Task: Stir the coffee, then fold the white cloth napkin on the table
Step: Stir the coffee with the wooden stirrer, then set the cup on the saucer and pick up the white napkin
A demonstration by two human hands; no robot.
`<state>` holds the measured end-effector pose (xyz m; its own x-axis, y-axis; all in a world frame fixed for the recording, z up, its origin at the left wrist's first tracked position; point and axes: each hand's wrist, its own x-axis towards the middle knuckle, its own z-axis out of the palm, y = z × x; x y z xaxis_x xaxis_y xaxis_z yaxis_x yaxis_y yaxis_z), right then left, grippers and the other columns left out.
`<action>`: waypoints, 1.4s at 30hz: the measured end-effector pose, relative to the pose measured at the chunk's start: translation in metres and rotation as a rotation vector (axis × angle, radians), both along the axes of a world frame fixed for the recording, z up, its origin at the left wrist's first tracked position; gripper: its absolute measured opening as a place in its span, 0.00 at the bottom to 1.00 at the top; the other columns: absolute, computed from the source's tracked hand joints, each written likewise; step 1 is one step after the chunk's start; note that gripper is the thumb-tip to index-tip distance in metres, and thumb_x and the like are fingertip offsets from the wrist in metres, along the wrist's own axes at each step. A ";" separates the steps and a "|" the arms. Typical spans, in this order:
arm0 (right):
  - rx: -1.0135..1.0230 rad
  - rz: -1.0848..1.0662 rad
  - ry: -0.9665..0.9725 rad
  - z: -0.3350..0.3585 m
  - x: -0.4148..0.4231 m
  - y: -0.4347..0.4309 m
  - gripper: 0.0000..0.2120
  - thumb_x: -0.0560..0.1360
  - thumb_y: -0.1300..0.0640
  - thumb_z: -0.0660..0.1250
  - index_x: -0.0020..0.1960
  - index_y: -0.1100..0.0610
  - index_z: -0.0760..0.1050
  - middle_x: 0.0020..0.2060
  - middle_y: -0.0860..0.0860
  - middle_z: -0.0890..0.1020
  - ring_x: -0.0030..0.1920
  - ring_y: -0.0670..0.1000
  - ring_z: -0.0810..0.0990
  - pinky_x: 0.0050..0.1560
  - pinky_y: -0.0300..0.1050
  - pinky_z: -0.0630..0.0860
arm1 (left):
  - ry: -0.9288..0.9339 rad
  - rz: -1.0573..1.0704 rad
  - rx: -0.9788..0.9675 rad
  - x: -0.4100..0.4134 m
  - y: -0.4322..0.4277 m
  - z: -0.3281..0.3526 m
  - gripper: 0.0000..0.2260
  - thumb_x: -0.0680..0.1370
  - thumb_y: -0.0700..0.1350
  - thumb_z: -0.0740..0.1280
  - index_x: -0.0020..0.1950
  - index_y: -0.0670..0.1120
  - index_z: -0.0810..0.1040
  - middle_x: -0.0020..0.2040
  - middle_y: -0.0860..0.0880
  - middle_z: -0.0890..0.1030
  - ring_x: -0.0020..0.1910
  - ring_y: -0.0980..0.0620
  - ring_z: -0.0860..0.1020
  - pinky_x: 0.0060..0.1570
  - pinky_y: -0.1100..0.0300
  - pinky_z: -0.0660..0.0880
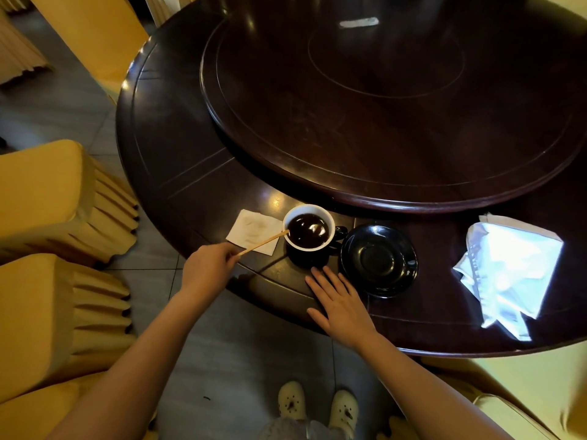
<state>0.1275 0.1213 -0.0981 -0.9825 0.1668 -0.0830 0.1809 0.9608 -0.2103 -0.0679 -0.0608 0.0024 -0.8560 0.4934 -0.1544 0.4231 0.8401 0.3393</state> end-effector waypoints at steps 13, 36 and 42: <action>-0.007 0.002 -0.026 0.002 -0.001 0.001 0.28 0.77 0.41 0.52 0.74 0.51 0.57 0.74 0.50 0.61 0.75 0.49 0.50 0.73 0.46 0.42 | -0.065 0.423 0.259 0.029 0.006 -0.058 0.07 0.77 0.43 0.65 0.48 0.42 0.80 0.47 0.44 0.77 0.43 0.49 0.75 0.41 0.55 0.75; -0.145 -0.010 -0.060 0.028 -0.011 -0.003 0.29 0.76 0.50 0.60 0.74 0.53 0.57 0.76 0.51 0.58 0.76 0.52 0.51 0.72 0.47 0.43 | 0.097 -0.023 0.065 0.093 0.056 -0.084 0.21 0.76 0.47 0.63 0.68 0.42 0.69 0.70 0.41 0.68 0.70 0.41 0.65 0.68 0.45 0.61; -0.276 -0.092 0.040 0.075 -0.021 0.001 0.18 0.75 0.56 0.63 0.64 0.56 0.71 0.63 0.52 0.76 0.64 0.52 0.71 0.64 0.47 0.68 | 0.146 -0.064 -0.108 0.099 0.059 -0.102 0.26 0.78 0.53 0.48 0.72 0.42 0.63 0.73 0.39 0.64 0.72 0.41 0.61 0.70 0.45 0.52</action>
<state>0.1063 0.1223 -0.0229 -0.9678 0.2315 -0.0989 0.2505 0.8465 -0.4698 0.0315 -0.0017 -0.0995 -0.8404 0.5352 -0.0857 0.5154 0.8380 0.1792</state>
